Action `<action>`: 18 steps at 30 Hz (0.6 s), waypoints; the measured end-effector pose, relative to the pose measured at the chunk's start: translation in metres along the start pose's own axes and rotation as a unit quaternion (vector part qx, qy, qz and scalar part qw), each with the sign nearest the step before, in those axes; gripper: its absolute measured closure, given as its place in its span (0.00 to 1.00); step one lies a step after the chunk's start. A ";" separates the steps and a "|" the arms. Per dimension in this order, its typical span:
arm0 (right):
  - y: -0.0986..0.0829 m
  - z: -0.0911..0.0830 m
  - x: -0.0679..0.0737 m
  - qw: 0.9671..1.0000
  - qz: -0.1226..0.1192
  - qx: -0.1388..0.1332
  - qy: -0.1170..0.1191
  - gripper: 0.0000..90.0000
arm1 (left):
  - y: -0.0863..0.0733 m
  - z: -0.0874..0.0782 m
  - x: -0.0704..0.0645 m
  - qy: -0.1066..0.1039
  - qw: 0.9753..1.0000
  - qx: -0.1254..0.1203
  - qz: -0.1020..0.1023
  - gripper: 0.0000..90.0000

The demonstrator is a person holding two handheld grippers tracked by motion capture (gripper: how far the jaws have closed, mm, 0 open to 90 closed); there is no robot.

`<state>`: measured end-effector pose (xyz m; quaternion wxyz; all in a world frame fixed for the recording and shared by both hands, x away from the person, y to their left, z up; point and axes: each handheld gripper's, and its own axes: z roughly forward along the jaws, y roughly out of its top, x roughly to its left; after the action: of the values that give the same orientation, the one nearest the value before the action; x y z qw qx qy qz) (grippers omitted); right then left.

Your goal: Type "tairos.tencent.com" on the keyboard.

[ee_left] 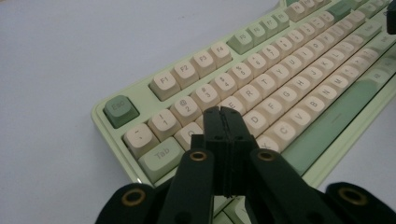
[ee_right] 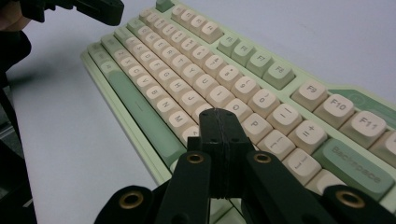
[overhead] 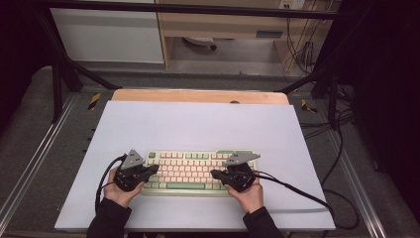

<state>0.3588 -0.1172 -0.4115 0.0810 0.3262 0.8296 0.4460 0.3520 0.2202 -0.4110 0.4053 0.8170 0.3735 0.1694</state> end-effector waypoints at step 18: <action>0.014 0.032 0.021 1.000 -0.007 0.007 0.019 1.00 | -0.003 -0.003 0.003 -0.001 1.000 -0.003 -0.005 1.00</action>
<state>0.3622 -0.0770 -0.4160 0.0660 0.3126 0.8362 0.4458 0.3508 0.2249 -0.4121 0.4086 0.8142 0.3767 0.1679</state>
